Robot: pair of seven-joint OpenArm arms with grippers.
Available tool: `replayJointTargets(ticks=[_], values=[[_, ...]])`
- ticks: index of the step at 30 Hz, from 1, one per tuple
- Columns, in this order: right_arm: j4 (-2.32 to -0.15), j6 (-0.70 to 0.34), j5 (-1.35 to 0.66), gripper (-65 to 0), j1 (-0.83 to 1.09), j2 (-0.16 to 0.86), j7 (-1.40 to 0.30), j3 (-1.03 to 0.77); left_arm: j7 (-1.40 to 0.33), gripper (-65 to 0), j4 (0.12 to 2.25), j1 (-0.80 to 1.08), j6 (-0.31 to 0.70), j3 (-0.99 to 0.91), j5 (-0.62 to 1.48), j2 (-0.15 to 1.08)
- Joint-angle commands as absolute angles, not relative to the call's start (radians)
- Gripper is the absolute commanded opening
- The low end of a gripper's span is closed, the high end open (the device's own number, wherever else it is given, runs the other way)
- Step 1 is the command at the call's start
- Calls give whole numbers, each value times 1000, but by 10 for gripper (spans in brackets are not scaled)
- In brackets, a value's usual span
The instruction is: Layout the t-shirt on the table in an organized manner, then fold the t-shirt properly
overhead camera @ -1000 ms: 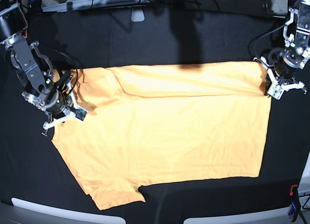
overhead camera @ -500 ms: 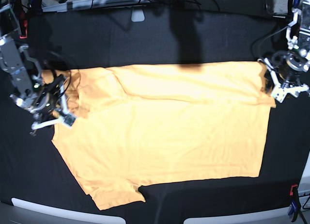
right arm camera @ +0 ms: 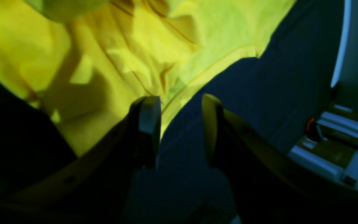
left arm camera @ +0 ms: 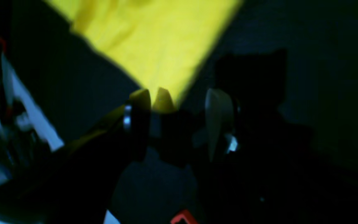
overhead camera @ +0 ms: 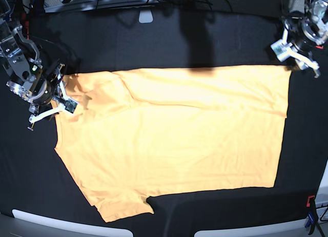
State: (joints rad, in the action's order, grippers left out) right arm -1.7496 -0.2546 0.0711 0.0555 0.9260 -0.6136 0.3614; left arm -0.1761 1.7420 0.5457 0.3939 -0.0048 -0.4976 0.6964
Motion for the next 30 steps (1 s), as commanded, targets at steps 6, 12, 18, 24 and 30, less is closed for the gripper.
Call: replayJointTargets(ticks=[6,12,18,24,30], values=[[-1765,-227,83,-436,43,944,-627,344,-156,-401,1721,461,374,70,-568,712],[-1766,-227,111,-436,65,946,-634,344,-163,-458,1599,399,375,81,-569,714],[-1838,-227,128,-436,168,981,-650,344,-117,-650,1581,437,376,81,-569,713],[-1946,-228,184,-435,263,1015,-752,344,-110,-650,1581,440,376,81,-569,713],[-1952,-234,178,-435,307,1013,-812,344,-110,-650,1581,440,375,81,-575,713]])
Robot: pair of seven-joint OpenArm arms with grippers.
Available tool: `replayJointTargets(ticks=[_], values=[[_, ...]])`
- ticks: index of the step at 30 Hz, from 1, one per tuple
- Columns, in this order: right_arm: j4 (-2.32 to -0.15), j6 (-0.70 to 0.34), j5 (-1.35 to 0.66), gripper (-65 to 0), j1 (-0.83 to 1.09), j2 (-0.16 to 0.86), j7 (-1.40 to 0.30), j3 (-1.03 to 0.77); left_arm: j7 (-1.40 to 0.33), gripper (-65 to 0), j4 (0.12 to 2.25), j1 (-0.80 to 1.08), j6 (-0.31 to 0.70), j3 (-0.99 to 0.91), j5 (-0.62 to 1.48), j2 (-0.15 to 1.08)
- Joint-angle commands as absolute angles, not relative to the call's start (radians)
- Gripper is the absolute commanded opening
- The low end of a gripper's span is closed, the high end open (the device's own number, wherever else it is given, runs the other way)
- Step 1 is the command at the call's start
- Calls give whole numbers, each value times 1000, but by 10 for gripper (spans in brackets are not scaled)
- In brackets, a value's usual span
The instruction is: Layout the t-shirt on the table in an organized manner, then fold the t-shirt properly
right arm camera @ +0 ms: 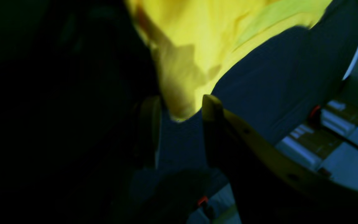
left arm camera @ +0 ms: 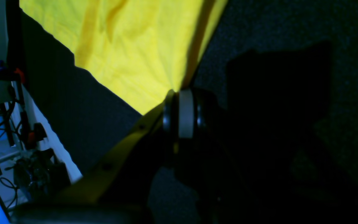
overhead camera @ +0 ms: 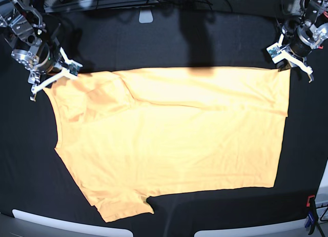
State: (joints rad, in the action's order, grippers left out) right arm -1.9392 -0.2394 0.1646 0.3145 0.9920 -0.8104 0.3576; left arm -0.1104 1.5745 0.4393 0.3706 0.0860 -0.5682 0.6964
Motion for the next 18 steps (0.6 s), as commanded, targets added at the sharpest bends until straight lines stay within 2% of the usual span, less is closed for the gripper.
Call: replayJointTargets(ticks=[1,3,11,18], values=[[-1952,-251,179,-435,313,1011,-828,344,-110,-650,1581,440,375,81,-577,713],[-1943,-284,179,-435,327,1011,-842,344,-110,-650,1581,440,375,81,-576,713],[-1800,-284,184,-435,333,985,-745,344,-104,-650,1581,440,375,81,-576,713],[-1779,-231,265,-435,328,955,-652,344,-111,-650,1581,441,375,81,-576,712]])
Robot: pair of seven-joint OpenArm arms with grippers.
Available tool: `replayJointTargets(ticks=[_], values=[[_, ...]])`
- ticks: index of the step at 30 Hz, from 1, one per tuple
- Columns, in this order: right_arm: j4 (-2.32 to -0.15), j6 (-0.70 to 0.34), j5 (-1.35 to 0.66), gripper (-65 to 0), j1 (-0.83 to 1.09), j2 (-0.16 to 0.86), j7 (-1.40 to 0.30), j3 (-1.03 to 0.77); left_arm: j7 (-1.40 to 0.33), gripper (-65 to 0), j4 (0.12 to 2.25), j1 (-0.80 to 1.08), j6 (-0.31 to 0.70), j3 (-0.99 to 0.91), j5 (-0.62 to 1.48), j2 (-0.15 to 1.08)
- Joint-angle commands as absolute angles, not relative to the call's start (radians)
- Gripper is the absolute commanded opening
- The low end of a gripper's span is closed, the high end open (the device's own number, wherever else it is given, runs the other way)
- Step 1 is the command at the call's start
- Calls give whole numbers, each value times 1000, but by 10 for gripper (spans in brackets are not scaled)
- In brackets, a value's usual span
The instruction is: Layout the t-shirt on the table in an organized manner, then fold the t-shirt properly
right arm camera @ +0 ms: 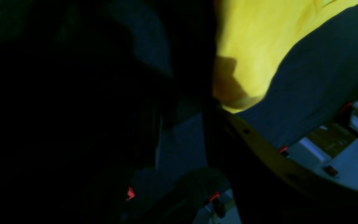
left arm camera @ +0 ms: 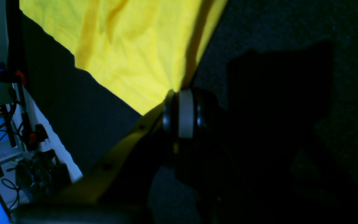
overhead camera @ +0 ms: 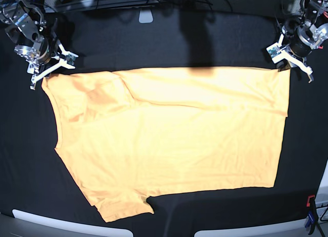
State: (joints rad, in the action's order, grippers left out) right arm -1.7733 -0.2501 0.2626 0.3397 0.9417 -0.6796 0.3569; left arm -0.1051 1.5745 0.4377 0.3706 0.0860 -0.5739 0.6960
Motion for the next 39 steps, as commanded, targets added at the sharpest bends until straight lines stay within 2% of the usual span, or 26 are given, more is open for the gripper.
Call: replayJointTargets(ticks=[1,15,21,28,33,37,39], values=[[-1779,-223,267,-435,327,952,-635,344,-111,-650,1581,441,375,81,-576,712],[-1806,-201,263,-435,271,948,-625,344,-111,-650,1581,440,375,81,-576,713],[-1794,-274,308,-435,269,947,-604,344,-112,-650,1581,441,375,81,-575,713],[-1722,-262,316,-438,268,944,-594,344,-114,-650,1581,441,375,81,-575,712],[-1715,-173,344,-543,266,939,-592,344,-141,-650,1581,441,375,81,-575,712],[-1715,-168,347,-639,266,939,-591,344,-141,-650,1581,441,375,81,-575,712],[-1715,-168,383,-650,266,939,-596,344,-141,-650,1581,444,374,81,-571,712]])
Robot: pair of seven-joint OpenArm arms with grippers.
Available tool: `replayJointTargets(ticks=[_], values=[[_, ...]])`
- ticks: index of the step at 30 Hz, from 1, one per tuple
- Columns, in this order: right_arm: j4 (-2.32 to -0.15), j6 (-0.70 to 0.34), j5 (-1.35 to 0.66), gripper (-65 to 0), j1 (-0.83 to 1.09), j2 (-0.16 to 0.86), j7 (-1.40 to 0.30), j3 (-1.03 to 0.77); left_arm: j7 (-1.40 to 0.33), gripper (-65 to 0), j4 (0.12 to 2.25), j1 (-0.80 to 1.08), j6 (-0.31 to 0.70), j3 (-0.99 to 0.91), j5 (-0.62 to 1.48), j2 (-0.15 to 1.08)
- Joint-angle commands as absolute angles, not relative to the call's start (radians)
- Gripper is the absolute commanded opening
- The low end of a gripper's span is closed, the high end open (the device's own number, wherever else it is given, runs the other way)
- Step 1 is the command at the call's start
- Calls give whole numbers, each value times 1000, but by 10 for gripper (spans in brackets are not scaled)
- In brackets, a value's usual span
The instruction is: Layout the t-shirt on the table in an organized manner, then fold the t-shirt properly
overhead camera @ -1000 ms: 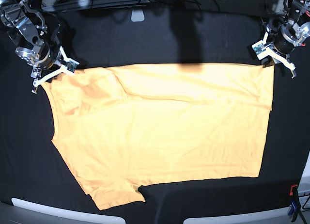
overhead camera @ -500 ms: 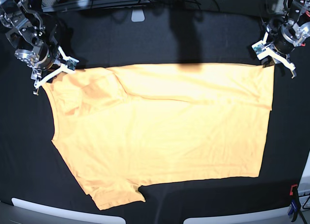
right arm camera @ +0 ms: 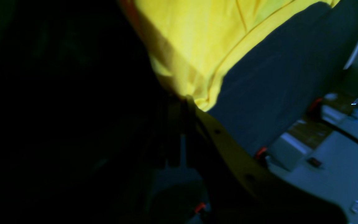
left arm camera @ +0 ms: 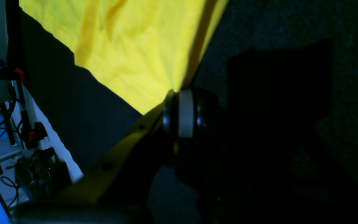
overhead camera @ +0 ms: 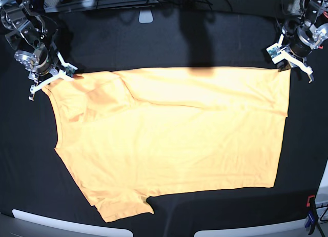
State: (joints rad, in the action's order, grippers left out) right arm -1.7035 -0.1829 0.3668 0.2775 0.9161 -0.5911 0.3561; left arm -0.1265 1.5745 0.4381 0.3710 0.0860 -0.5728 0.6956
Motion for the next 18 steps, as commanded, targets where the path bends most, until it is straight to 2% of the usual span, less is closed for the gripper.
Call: replayJointTargets(ticks=[1,4,8,13,18], values=[[-1715,-163,395,-650,266,939,-604,344,-141,-650,1582,447,374,81,-564,712],[-1718,-135,405,-650,270,943,-671,344,-141,-650,1594,475,374,81,-548,713],[-1730,-121,404,-650,317,983,-676,344,-155,-650,1648,537,374,78,-550,722],[-1800,-109,405,-650,440,1079,-751,344,-214,-650,1721,632,374,78,-549,773],[-1885,-109,417,-650,572,1093,-795,344,-239,-650,1736,714,374,78,-550,820]])
